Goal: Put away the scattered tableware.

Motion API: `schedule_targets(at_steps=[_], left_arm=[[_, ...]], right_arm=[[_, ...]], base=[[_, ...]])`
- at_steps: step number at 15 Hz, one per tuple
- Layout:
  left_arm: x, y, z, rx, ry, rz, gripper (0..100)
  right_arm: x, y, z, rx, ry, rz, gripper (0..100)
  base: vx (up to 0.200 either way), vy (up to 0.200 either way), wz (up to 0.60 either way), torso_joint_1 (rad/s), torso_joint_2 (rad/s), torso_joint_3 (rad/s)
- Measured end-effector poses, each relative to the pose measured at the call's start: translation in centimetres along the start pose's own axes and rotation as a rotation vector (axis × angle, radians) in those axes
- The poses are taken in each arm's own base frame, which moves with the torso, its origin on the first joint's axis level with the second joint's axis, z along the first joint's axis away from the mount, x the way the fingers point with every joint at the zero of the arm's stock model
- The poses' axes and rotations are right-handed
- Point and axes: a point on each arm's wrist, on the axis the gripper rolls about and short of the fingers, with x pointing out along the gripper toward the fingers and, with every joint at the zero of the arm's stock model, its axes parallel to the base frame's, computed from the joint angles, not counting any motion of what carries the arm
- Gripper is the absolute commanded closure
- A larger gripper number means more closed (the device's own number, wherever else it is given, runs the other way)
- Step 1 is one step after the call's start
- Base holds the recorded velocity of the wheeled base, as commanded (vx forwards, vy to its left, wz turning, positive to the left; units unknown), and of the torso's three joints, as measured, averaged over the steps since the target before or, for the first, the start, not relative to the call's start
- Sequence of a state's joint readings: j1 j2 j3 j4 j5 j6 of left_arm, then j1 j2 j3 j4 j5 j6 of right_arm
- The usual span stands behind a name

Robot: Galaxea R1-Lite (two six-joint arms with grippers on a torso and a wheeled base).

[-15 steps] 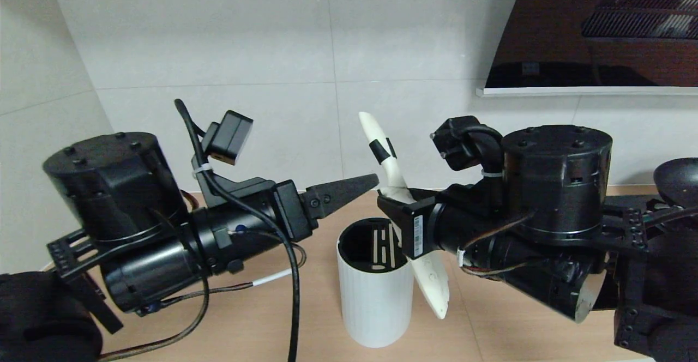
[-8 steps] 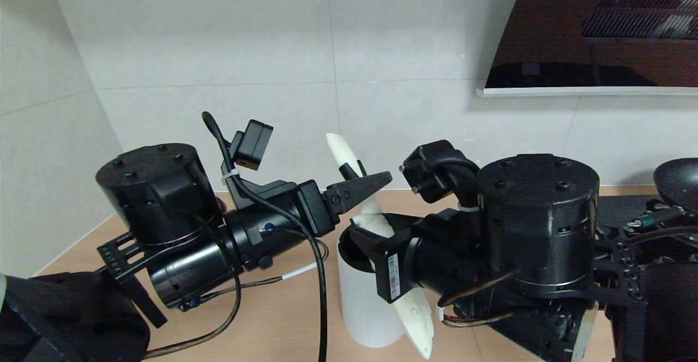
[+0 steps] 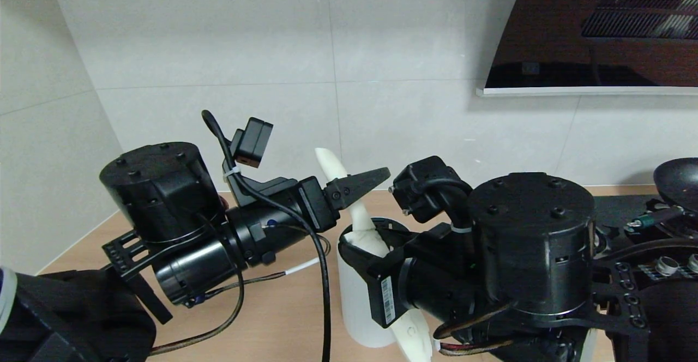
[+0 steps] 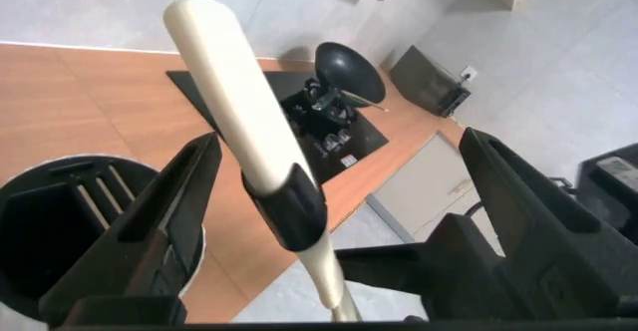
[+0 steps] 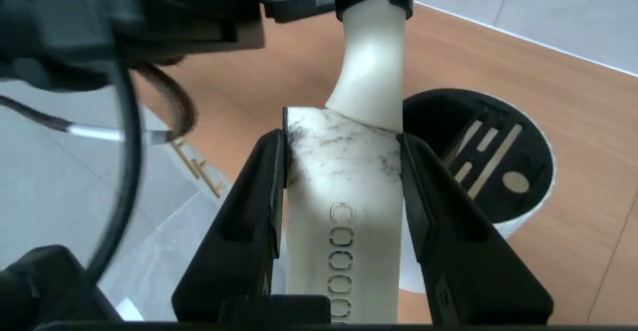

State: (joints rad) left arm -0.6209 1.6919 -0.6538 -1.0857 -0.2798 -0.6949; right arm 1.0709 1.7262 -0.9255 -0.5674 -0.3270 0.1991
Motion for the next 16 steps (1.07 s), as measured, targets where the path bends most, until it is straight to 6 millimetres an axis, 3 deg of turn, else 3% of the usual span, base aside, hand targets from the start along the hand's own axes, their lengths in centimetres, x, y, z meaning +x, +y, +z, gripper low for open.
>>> schedule_targets(at_steps=[11,12,16], left_arm=[[0.07,-0.04,0.10,0.007,-0.006,-0.001,100],[0.07,-0.10,0.16,0.007,-0.008,-0.002,100],[0.09,-0.36,0.56,0.013,-0.027,0.005,100]], right_arm=[[0.03,-0.15,0.25,0.007,-0.022,-0.018,100],[0.04,-0.18,0.28,0.008,-0.026,-0.024,0],[-0.06,-0.22,0.50,0.016,-0.043,-0.026,0]], base=[[0.000,0.000,0.00,0.000,0.00,0.000],[0.000,0.000,0.00,0.000,0.00,0.000],[0.000,0.000,0.00,0.000,0.00,0.000]])
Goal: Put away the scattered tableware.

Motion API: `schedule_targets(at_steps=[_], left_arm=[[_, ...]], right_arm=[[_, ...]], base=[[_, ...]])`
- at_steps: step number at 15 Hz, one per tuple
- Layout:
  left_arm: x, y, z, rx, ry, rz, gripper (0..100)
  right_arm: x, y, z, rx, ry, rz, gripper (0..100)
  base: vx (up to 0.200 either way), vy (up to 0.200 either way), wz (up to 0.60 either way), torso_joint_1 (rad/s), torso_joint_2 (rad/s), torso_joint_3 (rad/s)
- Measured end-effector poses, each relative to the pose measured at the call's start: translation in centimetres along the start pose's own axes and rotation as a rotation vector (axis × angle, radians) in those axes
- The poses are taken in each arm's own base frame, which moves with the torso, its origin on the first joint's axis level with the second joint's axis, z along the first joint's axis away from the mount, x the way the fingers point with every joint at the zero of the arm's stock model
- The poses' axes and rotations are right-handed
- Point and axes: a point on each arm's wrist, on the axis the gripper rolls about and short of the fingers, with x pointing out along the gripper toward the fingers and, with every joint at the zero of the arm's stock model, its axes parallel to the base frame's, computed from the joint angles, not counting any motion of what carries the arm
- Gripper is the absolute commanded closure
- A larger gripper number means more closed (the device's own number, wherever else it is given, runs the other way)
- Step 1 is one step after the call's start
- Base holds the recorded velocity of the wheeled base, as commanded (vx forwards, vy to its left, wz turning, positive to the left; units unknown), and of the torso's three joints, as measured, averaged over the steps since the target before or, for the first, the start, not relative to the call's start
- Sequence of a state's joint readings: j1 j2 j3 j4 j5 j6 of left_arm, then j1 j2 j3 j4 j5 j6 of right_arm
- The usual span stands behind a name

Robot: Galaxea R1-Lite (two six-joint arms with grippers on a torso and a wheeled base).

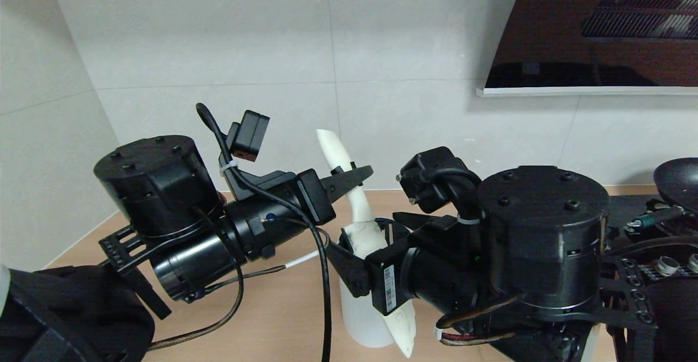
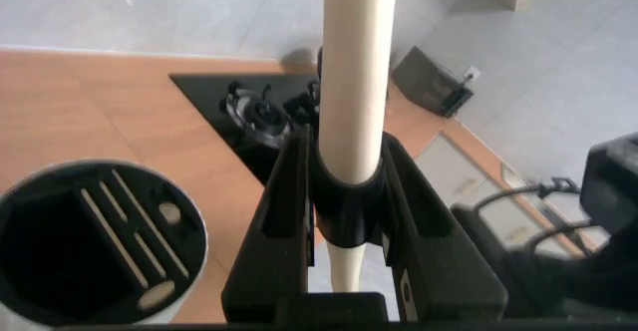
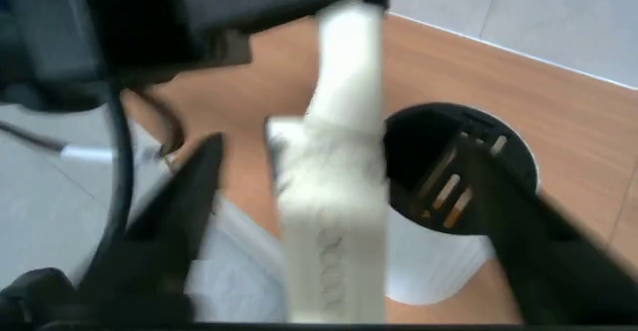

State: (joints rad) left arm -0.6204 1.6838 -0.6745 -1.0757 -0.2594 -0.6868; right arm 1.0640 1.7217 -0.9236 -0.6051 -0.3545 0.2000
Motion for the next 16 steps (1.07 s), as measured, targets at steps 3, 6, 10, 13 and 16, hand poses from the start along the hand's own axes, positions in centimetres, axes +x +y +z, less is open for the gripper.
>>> schedule_targets(at_steps=[3,6,10,13,16], left_arm=[[0.3,-0.1,0.8,0.043,-0.034,0.081,100],[0.9,-0.8,2.9,0.108,-0.092,0.209,100],[2.2,-2.8,6.8,0.340,-0.232,0.404,100],[3.1,-2.6,6.8,0.396,-0.285,0.513,100],[3.9,-3.1,5.4,0.440,-0.278,0.578,100]], right_arm=[[-0.7,-0.8,0.7,0.004,-0.023,-0.012,0],[-2.2,-3.9,3.0,0.023,-0.084,-0.089,0],[-4.6,-8.3,5.8,0.051,-0.152,-0.189,0],[-5.1,-9.8,6.6,0.061,-0.182,-0.232,0],[-5.1,-10.0,6.6,0.061,-0.183,-0.243,0]], base=[[0.000,0.000,0.00,0.000,0.00,0.000],[0.000,0.000,0.00,0.000,0.00,0.000],[0.000,0.000,0.00,0.000,0.00,0.000],[0.000,0.000,0.00,0.000,0.00,0.000],[0.000,0.000,0.00,0.000,0.00,0.000]])
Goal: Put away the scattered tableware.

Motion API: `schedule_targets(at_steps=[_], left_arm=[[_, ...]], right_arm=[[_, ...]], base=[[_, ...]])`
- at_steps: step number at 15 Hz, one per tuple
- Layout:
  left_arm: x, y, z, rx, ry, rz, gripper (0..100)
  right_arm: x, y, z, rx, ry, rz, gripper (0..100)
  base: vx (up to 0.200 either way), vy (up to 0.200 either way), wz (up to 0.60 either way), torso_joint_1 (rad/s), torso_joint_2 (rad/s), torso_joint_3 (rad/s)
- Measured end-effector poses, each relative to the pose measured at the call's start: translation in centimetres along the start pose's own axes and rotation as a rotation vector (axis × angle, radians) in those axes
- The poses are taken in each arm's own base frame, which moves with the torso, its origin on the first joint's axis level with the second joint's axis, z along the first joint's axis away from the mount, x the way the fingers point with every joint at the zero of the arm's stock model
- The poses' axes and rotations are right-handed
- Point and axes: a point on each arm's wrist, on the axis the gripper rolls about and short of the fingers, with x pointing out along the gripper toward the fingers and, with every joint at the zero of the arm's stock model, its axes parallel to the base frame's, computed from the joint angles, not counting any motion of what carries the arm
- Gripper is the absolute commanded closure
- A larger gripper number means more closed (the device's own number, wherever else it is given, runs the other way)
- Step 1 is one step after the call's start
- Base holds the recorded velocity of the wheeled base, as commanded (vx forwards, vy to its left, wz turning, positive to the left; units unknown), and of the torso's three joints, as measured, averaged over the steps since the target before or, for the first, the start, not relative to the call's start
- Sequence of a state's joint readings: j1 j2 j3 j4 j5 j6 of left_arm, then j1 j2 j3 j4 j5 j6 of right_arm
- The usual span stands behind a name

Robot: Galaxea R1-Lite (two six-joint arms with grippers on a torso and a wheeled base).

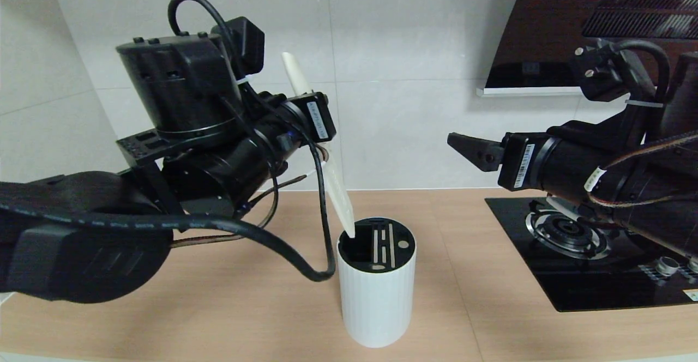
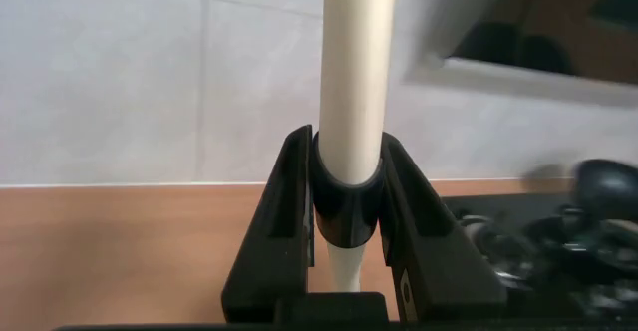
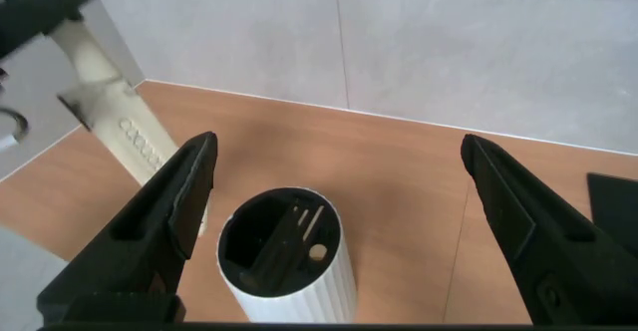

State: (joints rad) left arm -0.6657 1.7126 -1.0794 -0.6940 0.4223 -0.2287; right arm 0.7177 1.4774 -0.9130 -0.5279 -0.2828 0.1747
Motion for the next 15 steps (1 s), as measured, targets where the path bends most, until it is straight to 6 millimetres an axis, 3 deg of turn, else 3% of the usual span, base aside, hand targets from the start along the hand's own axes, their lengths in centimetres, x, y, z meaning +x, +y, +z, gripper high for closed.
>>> schedule_targets(at_steps=[7,15], left_arm=[[1.7,-1.8,-4.2,0.137,-0.080,0.083,100],[3.1,-2.5,-8.5,0.179,-0.007,0.079,100]], right_arm=[[0.5,0.0,-0.5,-0.005,0.016,-0.006,0],[0.9,0.0,-1.0,-0.010,0.035,-0.009,0]], base=[[0.000,0.000,0.00,0.000,0.00,0.000],[0.000,0.000,0.00,0.000,0.00,0.000]])
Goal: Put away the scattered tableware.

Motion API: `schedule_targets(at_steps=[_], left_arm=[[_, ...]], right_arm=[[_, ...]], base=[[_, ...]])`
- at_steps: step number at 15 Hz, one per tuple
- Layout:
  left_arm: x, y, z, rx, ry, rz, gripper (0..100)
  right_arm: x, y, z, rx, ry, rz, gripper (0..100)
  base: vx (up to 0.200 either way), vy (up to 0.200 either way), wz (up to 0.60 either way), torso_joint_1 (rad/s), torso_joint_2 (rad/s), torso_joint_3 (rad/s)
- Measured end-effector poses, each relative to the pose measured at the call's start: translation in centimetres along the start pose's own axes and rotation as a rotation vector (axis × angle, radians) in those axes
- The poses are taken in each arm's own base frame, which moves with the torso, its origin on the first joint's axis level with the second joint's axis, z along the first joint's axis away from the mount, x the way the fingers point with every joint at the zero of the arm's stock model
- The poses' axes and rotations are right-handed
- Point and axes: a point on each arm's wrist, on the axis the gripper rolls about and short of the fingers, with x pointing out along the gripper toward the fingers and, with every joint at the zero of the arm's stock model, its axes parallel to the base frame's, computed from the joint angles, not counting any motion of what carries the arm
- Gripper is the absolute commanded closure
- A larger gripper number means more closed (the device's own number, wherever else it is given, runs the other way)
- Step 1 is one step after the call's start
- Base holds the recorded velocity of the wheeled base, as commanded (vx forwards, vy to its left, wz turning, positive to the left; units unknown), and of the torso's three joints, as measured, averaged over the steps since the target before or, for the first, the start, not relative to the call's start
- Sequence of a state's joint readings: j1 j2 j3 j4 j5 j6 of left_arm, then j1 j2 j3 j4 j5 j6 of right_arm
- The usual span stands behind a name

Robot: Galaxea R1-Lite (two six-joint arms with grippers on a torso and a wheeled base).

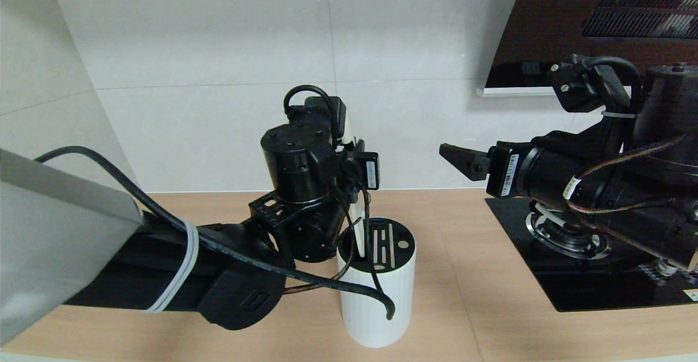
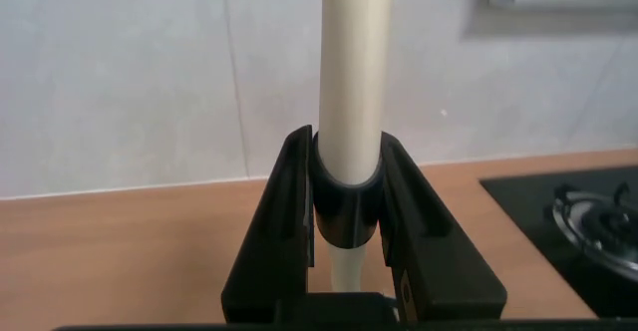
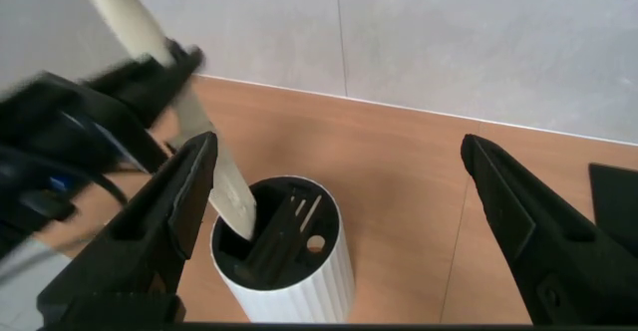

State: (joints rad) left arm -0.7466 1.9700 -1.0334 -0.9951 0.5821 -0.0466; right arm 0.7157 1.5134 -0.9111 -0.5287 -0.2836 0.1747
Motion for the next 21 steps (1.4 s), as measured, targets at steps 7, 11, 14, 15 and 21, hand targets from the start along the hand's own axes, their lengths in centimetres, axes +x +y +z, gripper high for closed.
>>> schedule_targets(at_steps=[7,11,14,15,21], left_arm=[[0.5,-1.2,-2.7,0.007,0.045,-0.018,100],[0.8,-1.6,-4.6,0.009,0.088,-0.019,100],[0.5,-1.6,-6.1,0.036,0.128,-0.021,100],[0.4,-1.5,-6.5,0.042,0.138,-0.021,100],[0.4,-1.4,-7.7,0.051,0.168,-0.018,100]], right_arm=[[0.3,0.0,-0.4,-0.004,0.013,-0.002,0],[0.4,0.0,-0.5,-0.005,0.017,-0.003,0],[0.5,0.1,-0.7,-0.007,0.023,-0.004,0],[0.6,0.0,-0.7,-0.007,0.024,-0.004,0],[0.7,0.1,-0.9,-0.009,0.030,-0.004,0]], base=[[0.000,0.000,0.00,0.000,0.00,0.000],[0.000,0.000,0.00,0.000,0.00,0.000],[0.000,0.000,0.00,0.000,0.00,0.000],[0.000,0.000,0.00,0.000,0.00,0.000],[0.000,0.000,0.00,0.000,0.00,0.000]])
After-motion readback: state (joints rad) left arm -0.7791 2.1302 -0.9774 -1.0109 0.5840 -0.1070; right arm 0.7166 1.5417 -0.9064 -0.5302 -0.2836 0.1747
